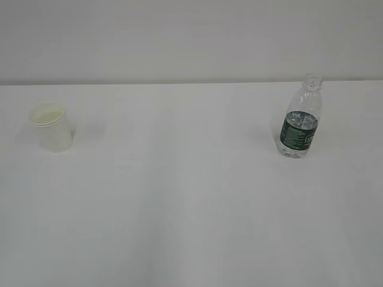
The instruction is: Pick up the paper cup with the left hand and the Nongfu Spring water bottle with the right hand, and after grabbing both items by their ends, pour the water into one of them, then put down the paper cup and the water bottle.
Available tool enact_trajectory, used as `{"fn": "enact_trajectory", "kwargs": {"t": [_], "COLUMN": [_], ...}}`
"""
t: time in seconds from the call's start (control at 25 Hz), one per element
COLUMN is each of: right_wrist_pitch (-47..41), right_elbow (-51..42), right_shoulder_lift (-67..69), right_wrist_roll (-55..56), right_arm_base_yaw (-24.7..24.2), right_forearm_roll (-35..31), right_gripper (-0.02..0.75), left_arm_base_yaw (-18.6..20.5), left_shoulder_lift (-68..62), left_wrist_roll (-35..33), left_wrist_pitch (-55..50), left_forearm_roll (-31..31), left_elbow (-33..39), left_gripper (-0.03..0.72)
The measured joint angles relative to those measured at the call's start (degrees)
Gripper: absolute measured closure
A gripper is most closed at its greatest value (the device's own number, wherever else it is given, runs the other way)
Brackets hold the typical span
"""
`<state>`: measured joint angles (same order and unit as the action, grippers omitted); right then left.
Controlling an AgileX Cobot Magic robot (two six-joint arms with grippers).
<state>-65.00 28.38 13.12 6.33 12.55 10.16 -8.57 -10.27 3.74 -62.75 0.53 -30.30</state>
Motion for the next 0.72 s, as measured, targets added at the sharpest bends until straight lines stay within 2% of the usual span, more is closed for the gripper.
{"fn": "enact_trajectory", "kwargs": {"t": [0.72], "right_wrist_pitch": [-0.66], "right_elbow": [0.0], "right_shoulder_lift": [-14.12], "right_wrist_roll": [0.02], "right_arm_base_yaw": [0.0], "right_forearm_roll": [0.0], "right_gripper": [0.202], "left_arm_base_yaw": [0.0], "left_shoulder_lift": [10.03], "left_wrist_roll": [0.0], "left_wrist_pitch": [0.04], "left_forearm_roll": [0.0], "left_elbow": [0.0], "left_gripper": [0.207]}}
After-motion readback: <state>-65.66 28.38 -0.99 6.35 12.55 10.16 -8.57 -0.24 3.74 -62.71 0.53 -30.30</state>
